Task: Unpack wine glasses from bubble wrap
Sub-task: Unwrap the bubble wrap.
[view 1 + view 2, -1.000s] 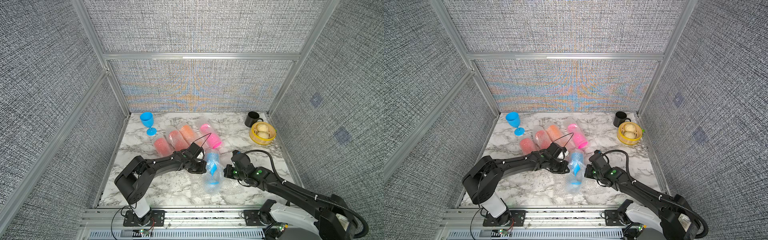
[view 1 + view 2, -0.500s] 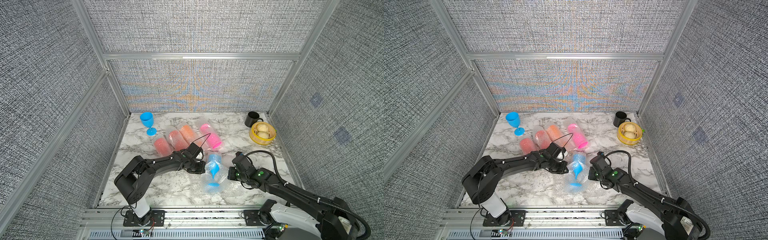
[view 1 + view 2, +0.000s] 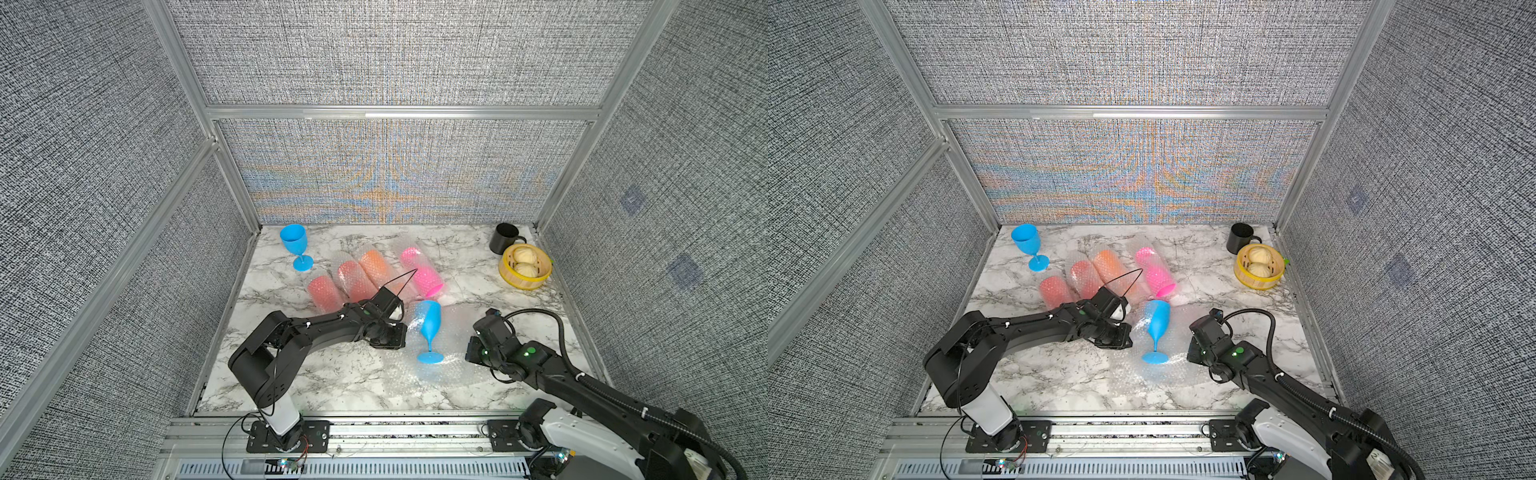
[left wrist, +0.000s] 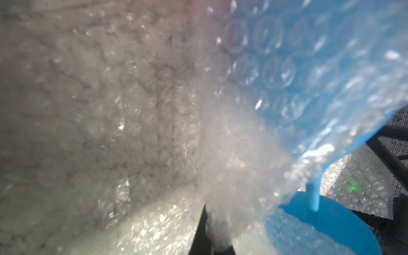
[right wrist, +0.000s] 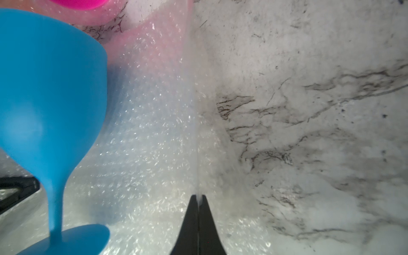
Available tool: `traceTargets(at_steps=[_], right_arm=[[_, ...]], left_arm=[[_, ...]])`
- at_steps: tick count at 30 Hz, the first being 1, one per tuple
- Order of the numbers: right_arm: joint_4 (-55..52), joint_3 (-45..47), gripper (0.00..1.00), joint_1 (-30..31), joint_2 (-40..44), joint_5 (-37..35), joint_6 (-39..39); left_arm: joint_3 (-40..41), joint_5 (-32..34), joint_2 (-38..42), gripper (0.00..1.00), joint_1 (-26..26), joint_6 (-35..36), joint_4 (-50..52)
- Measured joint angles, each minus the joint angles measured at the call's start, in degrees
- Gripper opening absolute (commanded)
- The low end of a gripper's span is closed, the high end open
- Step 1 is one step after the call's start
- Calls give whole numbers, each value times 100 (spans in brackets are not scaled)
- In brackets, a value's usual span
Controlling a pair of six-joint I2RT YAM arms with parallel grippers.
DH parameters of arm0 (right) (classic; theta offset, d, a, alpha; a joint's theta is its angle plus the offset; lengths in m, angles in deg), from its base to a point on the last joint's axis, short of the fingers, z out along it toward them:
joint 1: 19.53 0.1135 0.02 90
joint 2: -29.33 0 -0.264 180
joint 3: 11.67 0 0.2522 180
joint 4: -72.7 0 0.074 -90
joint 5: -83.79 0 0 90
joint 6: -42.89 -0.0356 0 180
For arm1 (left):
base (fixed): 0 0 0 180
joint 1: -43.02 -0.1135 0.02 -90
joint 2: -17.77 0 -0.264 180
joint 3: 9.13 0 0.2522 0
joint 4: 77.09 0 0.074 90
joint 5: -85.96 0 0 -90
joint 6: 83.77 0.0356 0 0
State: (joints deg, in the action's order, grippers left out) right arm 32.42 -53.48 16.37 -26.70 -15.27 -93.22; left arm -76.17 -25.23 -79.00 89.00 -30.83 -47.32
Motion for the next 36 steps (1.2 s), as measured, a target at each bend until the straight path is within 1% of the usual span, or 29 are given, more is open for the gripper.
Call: traceTargets(at_steps=[3, 4, 5, 6, 7, 8, 10, 12, 13, 17, 19, 21, 26, 28, 31, 34, 36], right_arm=[[-9, -120, 0, 0, -107, 149, 120], [-17, -175, 7, 0, -118, 179, 151], [-42, -251, 17, 0, -114, 190, 190], [-79, -326, 26, 0, -94, 188, 227], [-133, -398, 34, 0, -63, 181, 267], [-214, -496, 41, 0, -15, 155, 326], [-354, -667, 52, 0, 94, 72, 442], [-538, -868, 60, 0, 221, -46, 531], [-597, -951, 61, 0, 262, -105, 595], [-848, -1419, 61, 0, 260, -192, 922], [-879, -1652, 60, 0, 83, 39, 1097], [-881, -1845, 60, 9, -177, 424, 1261], [-688, -1897, 60, 151, -603, 1132, 1386], [-557, -1875, 60, 205, -726, 1318, 1384], [-358, -1871, 62, 269, -929, 1488, 1344], [-186, -1871, 63, 308, -1082, 1550, 1250], [-79, -1871, 67, 308, -1185, 1550, 1123]], left_arm=[[-37, -44, -4, 0, -2, -2, 0], [-52, -57, -7, 0, 0, -2, 0], [-72, -94, -9, 0, 0, -2, -2], [-79, -111, -9, 3, 0, -2, -4], [-81, -131, -9, 10, 0, -4, -7], [-81, -131, -7, 12, 0, -4, -7], [-59, -133, 17, 14, 0, -42, -9], [-48, -133, 33, 21, 0, -63, -9], [-46, -133, 33, 24, 0, -66, -9], [-11, -122, 114, 36, 0, -72, 2], [4, -74, 251, 42, 0, -103, 57], [7, 13, 442, 46, 0, -109, 151], [7, 378, 1106, 51, 0, -114, 603], [4, 603, 1438, 52, 0, -107, 837], [-61, 1115, 2011, 53, 0, -61, 1327], [-201, 1840, 2566, 53, 0, -48, 1812], [-232, 2312, 2916, 53, 0, -15, 2050]])
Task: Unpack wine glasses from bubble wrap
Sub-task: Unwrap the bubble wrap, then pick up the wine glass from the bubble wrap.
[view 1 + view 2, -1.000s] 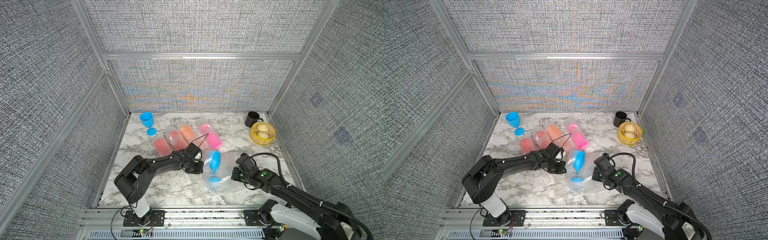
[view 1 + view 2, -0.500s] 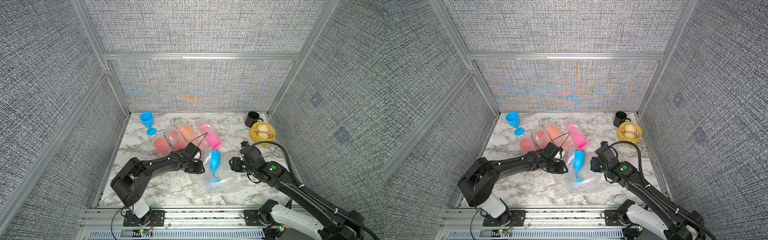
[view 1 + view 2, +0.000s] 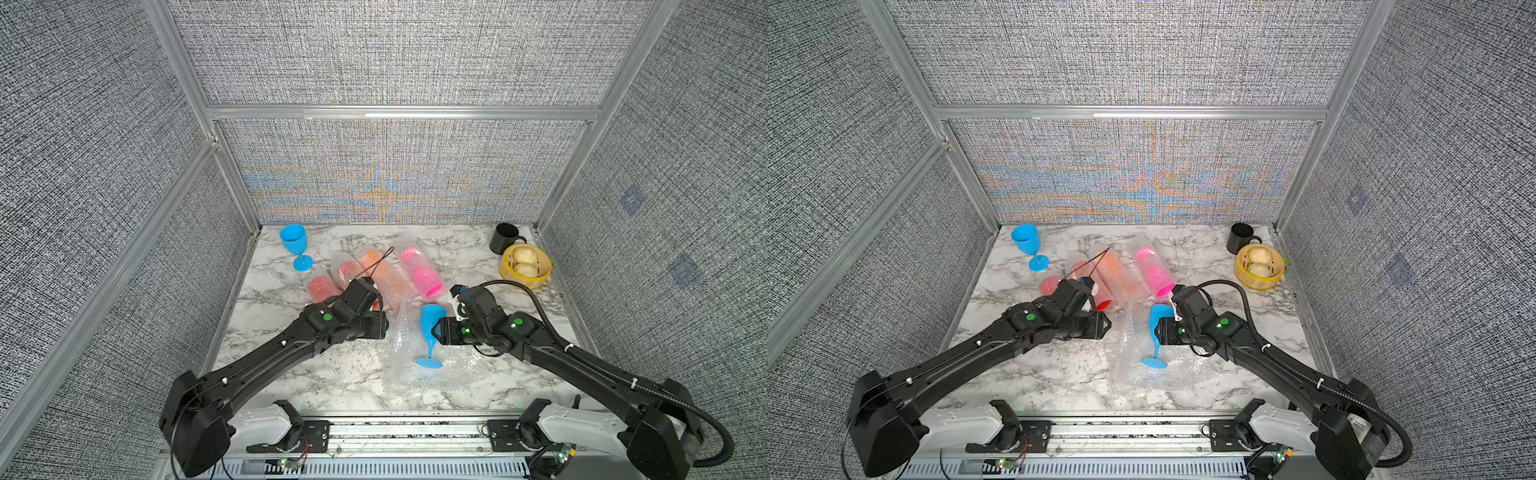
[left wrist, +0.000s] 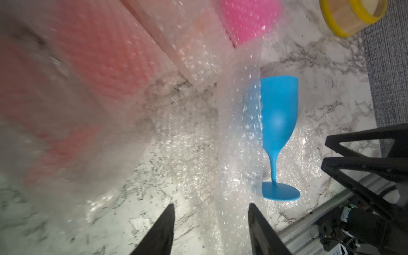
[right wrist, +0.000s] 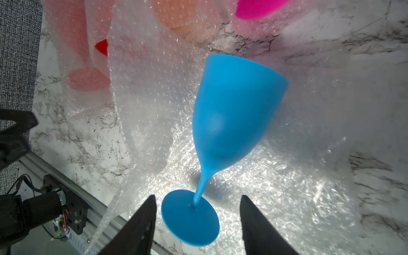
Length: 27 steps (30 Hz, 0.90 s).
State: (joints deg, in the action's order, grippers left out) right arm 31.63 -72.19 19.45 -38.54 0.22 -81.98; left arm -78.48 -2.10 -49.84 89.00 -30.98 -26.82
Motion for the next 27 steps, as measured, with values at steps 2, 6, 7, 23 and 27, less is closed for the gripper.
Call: traceTargets(at_steps=[2, 6, 7, 23, 27], right_arm=[[111, -7, 68, 17, -160, 13, -125], [223, -149, 78, 164, -542, 20, -352], [234, -188, 79, 210, -612, 13, -420], [380, -245, 67, 345, -1344, -221, -1121], [363, -107, 67, 372, -1377, -280, -1335]], left_arm=[[13, 354, 313, 53, 0, 61, 151], [48, 717, 817, 54, 0, 170, 219], [48, 741, 881, 54, 0, 190, 219], [173, 688, 1134, 54, 0, 295, -85], [219, 688, 1158, 54, 0, 319, -98]])
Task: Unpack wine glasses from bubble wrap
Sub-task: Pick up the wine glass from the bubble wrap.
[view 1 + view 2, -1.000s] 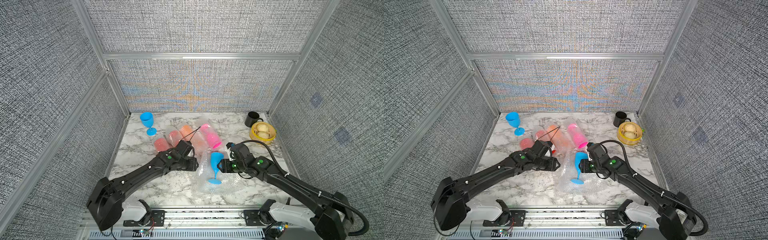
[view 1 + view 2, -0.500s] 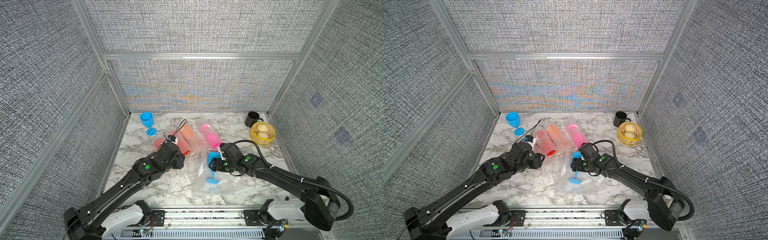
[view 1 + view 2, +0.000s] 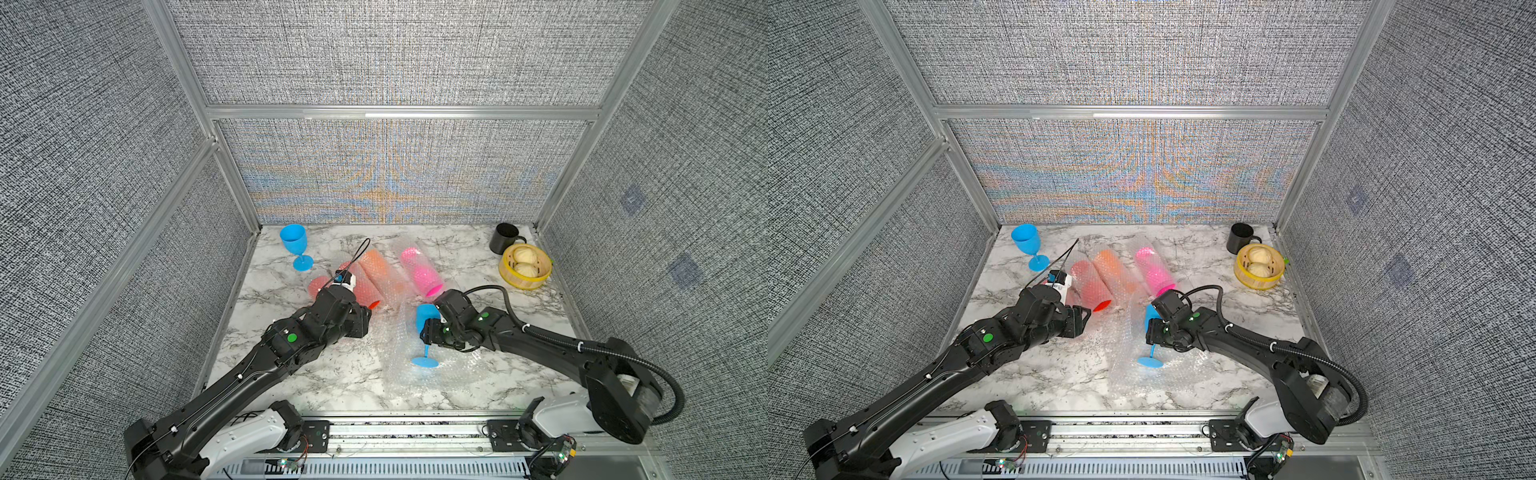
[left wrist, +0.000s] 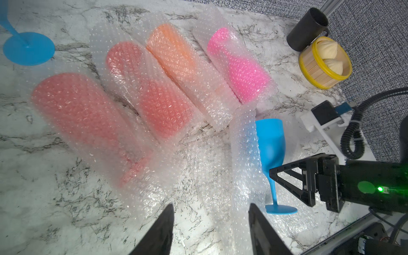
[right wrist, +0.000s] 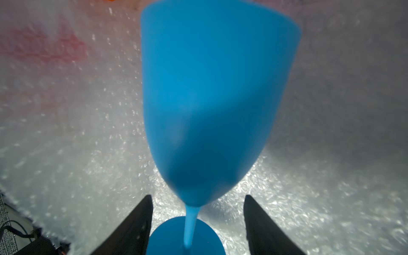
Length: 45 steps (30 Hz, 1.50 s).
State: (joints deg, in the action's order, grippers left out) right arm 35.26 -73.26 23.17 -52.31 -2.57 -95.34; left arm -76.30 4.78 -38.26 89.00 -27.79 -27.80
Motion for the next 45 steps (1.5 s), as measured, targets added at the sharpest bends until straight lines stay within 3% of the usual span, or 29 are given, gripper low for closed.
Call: traceTargets(at_steps=[6, 14, 19, 24, 31, 39, 45], right_arm=[[61, 44, 62, 44, -396, 26, -127], [289, -26, 20, 39, -785, 74, -131], [328, 144, 10, 50, -216, 15, 96], [634, 472, 10, 76, 568, -81, 831], [1534, 1296, 11, 103, 1646, -199, 2081], [2754, 2031, 4, 527, 2422, -345, 3915], [3097, 2210, 2, 876, 2544, -540, 5045]], left_arm=[[87, -13, -7, 54, -4, 20, -9], [37, -11, 26, 54, -11, 66, -7], [-186, 4, 24, 54, -39, 79, 13], [-483, -269, -243, 54, -247, -157, 7], [-542, -1408, -767, 55, -564, -1097, -391], [-487, -3008, -1390, 60, -1058, -2656, -1606], [-175, -4332, -2098, 49, -1130, -3746, -2885]])
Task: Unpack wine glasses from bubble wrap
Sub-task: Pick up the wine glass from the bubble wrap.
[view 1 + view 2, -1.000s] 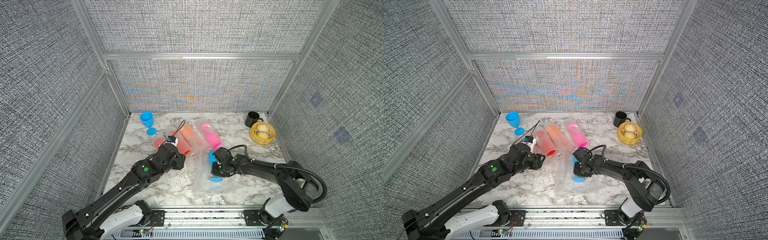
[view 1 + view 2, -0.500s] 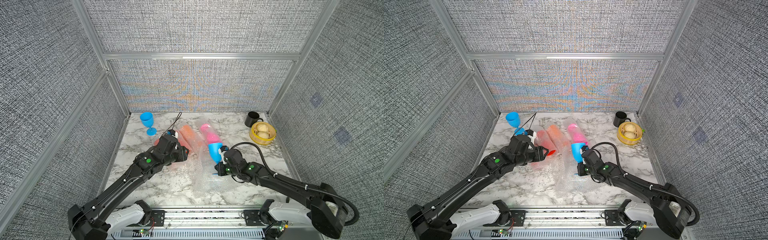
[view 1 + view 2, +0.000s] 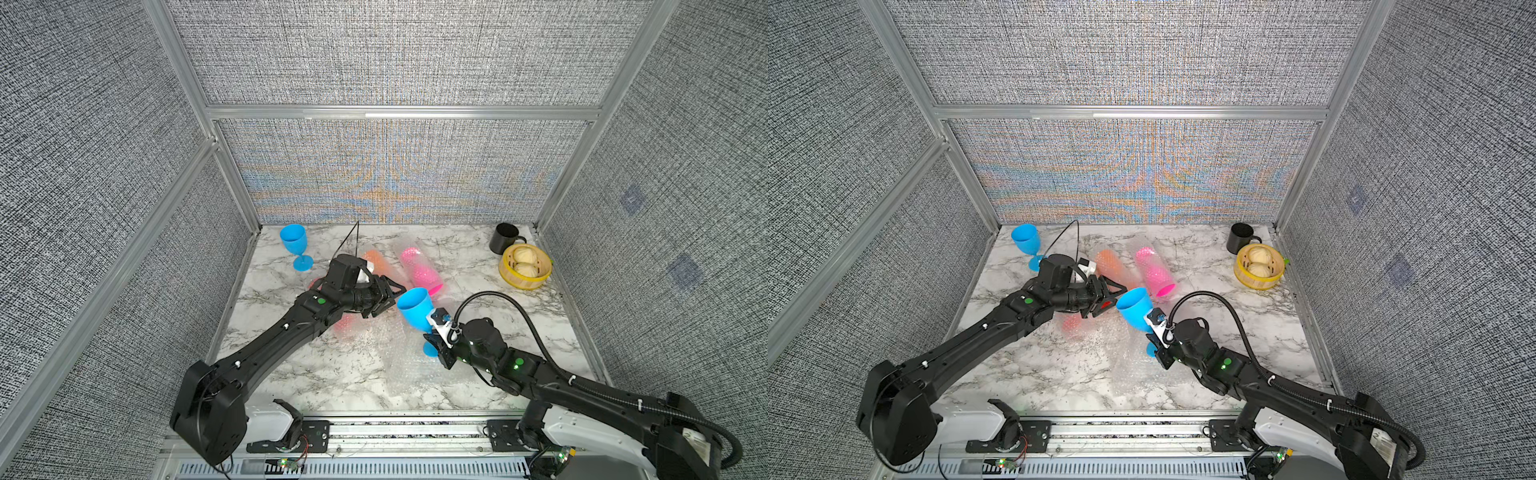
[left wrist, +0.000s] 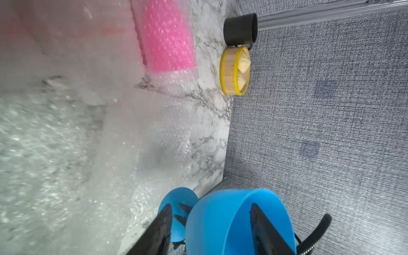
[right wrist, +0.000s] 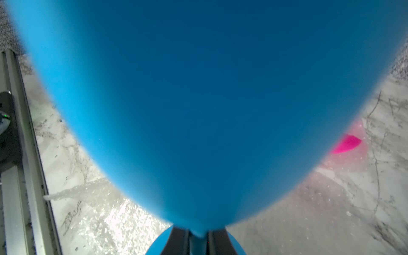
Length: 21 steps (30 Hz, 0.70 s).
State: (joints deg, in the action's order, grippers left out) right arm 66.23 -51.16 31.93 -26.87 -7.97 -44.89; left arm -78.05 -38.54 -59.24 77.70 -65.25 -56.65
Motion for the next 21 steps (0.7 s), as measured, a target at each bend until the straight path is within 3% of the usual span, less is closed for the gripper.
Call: traceTargets(at_steps=[4, 8, 16, 21], right_arm=[[107, 48, 0, 42, 11, -166, 385], [262, 48, 0, 61, 2, -308, 599], [323, 46, 0, 68, 175, -380, 1121], [326, 59, 0, 68, 188, -409, 1246]], left_arm=[[101, -350, 68, 43, 0, -223, -358], [-20, -407, 282, 43, -13, -22, -155], [-789, -162, 555, 37, -17, 1764, 1648], [-820, -39, 555, 31, -15, 2575, 2430]])
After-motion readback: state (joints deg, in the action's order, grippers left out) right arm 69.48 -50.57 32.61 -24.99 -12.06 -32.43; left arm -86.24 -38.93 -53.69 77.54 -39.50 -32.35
